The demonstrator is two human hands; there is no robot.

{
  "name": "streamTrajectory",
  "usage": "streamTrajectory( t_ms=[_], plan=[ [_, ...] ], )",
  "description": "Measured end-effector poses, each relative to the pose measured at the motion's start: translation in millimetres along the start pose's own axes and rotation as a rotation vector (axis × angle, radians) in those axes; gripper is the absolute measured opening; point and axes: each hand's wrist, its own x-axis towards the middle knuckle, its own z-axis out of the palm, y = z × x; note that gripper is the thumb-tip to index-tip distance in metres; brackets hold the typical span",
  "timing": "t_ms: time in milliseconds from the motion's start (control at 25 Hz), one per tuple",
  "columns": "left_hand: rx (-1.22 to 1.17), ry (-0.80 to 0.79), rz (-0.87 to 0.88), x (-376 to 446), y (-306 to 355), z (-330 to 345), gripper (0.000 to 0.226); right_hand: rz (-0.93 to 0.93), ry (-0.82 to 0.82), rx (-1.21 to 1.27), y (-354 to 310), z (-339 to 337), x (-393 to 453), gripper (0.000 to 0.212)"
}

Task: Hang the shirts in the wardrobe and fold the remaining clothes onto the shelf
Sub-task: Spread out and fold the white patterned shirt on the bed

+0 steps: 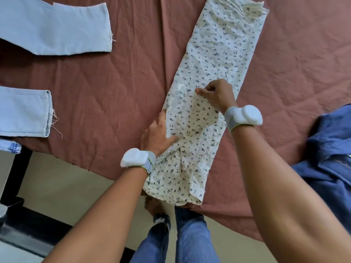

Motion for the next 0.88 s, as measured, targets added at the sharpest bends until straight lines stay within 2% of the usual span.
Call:
streamTrajectory(
  t_ms=[40,80,120,200,240,320,360,480,520,600,680,720,760,800,840,880],
  plan=[
    [0.036,0.104,-0.002,5.6,4.8,2.4,0.054,-0.004,0.001,0.007,1.4,1.5,2.5,0.044],
    [-0.072,0.175,-0.056,9.5,11.6,0.9,0.029,0.0,0.006,0.014,3.7,3.1,4.5,0.044],
    [-0.265,0.216,-0.149,13.3,15.6,-0.5,0.028,0.013,0.017,0.031,5.4,4.0,5.2,0.042],
    [-0.616,0.141,-0.313,21.4,16.1,-2.7,0.044,0.054,0.06,0.136,10.7,5.8,4.4,0.037],
    [-0.704,0.048,-0.343,22.5,16.2,-5.7,0.043,0.088,0.078,0.224,15.5,6.9,1.2,0.039],
    [-0.635,-0.139,-0.371,21.2,10.5,-9.9,0.036,0.155,0.052,0.372,29.4,9.8,-11.9,0.043],
    [-0.568,-0.218,-0.401,18.5,6.5,-11.5,0.04,0.172,0.022,0.404,38.4,12.1,-20.1,0.045],
    [-0.51,-0.363,-0.475,7.4,-6.0,-9.5,0.078,0.166,0.048,0.406,60.0,16.1,-37.7,0.048],
    [-0.538,-0.387,-0.488,4.5,-9.1,-8.1,0.079,0.169,0.087,0.398,62.5,16.6,-40.5,0.047],
    [-0.623,-0.366,-0.542,1.2,-10.1,-4.6,0.064,0.176,0.141,0.342,61.3,17.8,-41.3,0.045],
    [-0.56,-0.183,-0.432,-1.5,-9.3,-1.7,0.035,0.172,0.251,0.271,53.9,20.0,-48.1,0.043],
    [-0.431,-0.042,-0.318,-3.5,-10.2,0.1,0.029,0.149,0.347,0.179,48.7,21.6,-53.1,0.042],
    [-0.189,0.158,-0.154,-6.4,-7.5,2.5,0.022,0.104,0.444,0.043,44.6,25.9,-57.7,0.042],
    [0.077,0.317,0.037,-8.6,-4.6,4.8,0.024,0.021,0.503,-0.093,37.2,32.9,-63.1,0.041],
    [0.278,0.41,0.256,-8.6,-1.5,9.3,0.038,-0.117,0.494,-0.204,29.7,42.9,-69.6,0.042],
    [0.424,0.407,0.458,-7.1,1.2,15.2,0.05,-0.305,0.402,-0.302,25.6,54.3,-74.7,0.045]
  ],
)
